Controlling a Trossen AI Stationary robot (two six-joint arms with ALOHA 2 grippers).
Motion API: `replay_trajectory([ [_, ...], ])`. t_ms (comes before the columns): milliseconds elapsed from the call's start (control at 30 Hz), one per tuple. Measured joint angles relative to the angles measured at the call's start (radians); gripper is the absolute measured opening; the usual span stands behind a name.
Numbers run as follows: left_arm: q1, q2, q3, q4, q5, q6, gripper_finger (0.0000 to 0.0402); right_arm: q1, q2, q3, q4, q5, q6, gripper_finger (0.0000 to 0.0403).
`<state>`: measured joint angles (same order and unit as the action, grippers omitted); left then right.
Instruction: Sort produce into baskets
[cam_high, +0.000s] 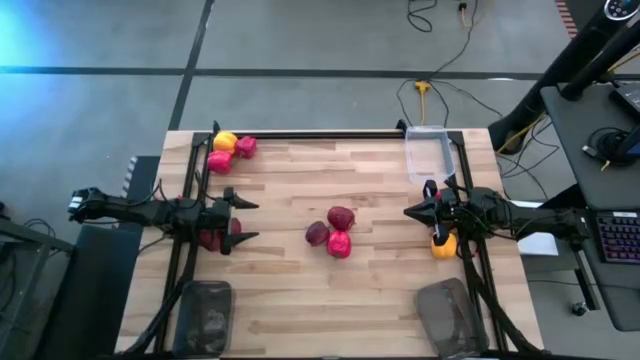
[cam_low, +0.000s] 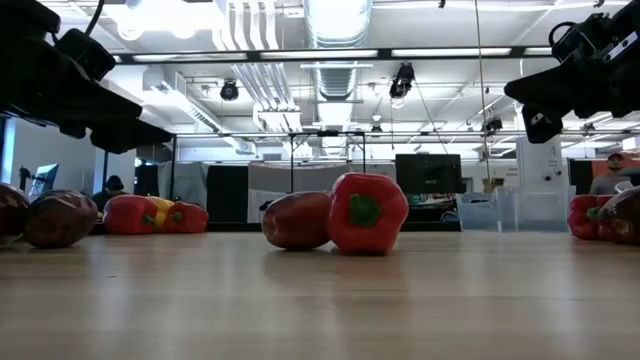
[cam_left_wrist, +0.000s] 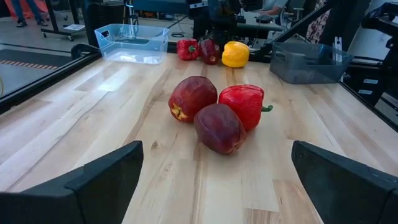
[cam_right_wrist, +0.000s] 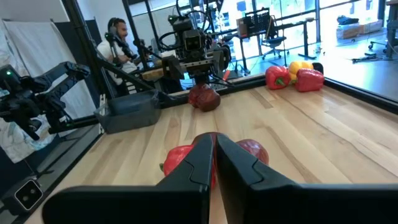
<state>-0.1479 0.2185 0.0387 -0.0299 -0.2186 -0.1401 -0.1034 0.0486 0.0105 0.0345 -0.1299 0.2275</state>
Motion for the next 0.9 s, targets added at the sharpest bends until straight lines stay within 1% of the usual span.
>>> replay_trajectory([
  [267, 0.0, 0.0, 0.0, 0.0, -0.001, 0.007, 0.0394, 0.0, 0.0, 0.0, 0.0, 0.0, 0.0, 0.0013],
  [300, 0.001, 0.0, 0.0, 0.002, -0.02, 0.018, 0.0394, 0.0, 0.0, 0.0, 0.0, 0.0, 0.0, 0.0013],
  [333, 0.004, 0.0, 0.0, 0.01, -0.078, 0.03, 0.0394, 0.0, 0.0, 0.0, 0.0, 0.0, 0.0, 0.0013],
  [400, 0.009, 0.001, -0.005, 0.064, -0.25, 0.057, 0.0394, 0.0, 0.0, 0.0, 0.0, 0.0, 0.0, 0.0013],
  [467, 0.007, 0.015, -0.007, 0.224, -0.374, -0.003, 0.0394, 0.0, 0.0, 0.0, 0.0, 0.0, 0.0, 0.0013],
  [600, 0.008, 0.024, -0.006, 0.517, -0.549, -0.205, 0.0394, 0.0, 0.0, 0.0, 0.0, 0.0, 0.0, 0.0013],
  [667, 0.007, 0.024, -0.006, 0.669, -0.633, -0.242, 0.0394, 0.0, 0.0, 0.0, 0.0, 0.0, 0.0, 0.0013],
  [700, 0.007, 0.022, -0.006, 0.744, -0.654, -0.243, 0.0394, 0.0, 0.0, 0.0, 0.0, 0.0, 0.0, 0.0013],
  [767, 0.009, 0.024, -0.003, 0.806, -0.645, -0.166, 0.0394, 0.0, 0.0, 0.0, 0.0, 0.0, 0.0, 0.0013],
  [800, 0.009, 0.028, -0.003, 0.796, -0.617, -0.134, 0.0394, 0.0, 0.0, 0.0, 0.0, 0.0, 0.0, 0.0013],
  [833, 0.009, 0.035, -0.004, 0.784, -0.574, -0.134, 0.0394, 0.0, 0.0, 0.0, 0.0, 0.0, 0.0, 0.0013],
  [900, 0.009, 0.055, -0.001, 0.781, -0.466, -0.208, 0.0394, 0.0, 0.0, 0.0, 0.0, 0.0, 0.0, 0.0013],
])
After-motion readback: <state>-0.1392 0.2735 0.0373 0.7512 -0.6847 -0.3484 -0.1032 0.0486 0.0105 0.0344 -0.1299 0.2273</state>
